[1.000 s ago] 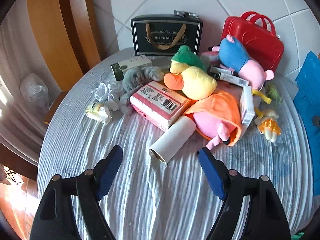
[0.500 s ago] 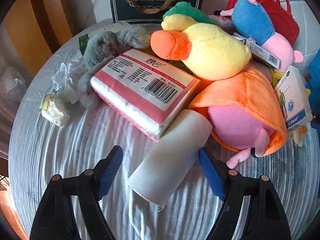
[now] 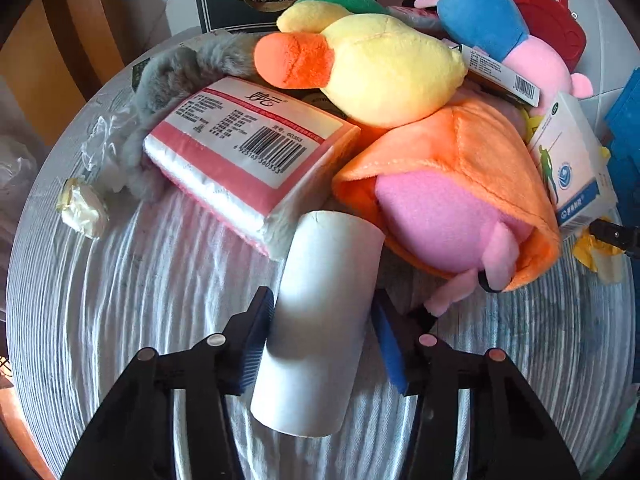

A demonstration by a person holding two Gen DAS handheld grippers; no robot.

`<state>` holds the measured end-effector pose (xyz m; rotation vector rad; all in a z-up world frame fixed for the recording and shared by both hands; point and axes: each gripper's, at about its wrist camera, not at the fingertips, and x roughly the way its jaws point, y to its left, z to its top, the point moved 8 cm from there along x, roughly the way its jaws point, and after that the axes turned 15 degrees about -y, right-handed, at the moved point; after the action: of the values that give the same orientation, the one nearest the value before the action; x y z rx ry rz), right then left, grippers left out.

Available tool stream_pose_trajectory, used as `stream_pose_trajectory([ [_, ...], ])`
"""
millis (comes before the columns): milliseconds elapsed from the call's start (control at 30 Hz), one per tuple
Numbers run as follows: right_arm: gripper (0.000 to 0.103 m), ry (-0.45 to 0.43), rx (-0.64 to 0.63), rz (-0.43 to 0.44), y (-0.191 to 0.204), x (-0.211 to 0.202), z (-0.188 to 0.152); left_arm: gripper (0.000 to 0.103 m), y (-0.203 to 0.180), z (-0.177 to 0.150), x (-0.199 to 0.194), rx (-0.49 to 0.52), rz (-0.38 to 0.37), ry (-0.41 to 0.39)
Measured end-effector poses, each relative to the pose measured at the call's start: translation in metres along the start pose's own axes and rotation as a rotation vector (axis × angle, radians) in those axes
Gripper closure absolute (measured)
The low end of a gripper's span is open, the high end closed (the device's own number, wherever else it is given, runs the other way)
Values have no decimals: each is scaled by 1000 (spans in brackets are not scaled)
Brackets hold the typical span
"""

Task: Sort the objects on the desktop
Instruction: 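Grasp the white paper roll with the left gripper while the right grasps the cream teddy bear, then carry the paper roll and teddy bear with both grippers over the blue bin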

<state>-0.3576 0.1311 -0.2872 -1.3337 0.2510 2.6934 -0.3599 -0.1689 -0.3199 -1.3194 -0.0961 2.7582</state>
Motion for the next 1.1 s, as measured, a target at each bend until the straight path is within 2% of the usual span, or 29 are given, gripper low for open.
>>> stream_pose_trajectory([
  [167, 62, -36, -64, 1, 4, -37, -15, 55, 0, -9, -35, -24, 14, -38],
  [400, 62, -66, -93, 53, 16, -80, -36, 57, -3, -20, -93, -74, 12, -97],
  [633, 62, -207, -112, 114, 17, -149, -38, 57, -15, 1, -154, -58, 17, -232],
  [733, 62, -285, -121, 140, 14, -185, -35, 57, -34, 10, -182, -27, 3, -302],
  [867, 62, -376, -111, 149, 1, -236, -25, 57, -72, 27, -222, 13, -52, -386],
  [1100, 62, -527, -91, 109, -40, -316, -2, 57, -153, 47, -280, 82, -152, -497],
])
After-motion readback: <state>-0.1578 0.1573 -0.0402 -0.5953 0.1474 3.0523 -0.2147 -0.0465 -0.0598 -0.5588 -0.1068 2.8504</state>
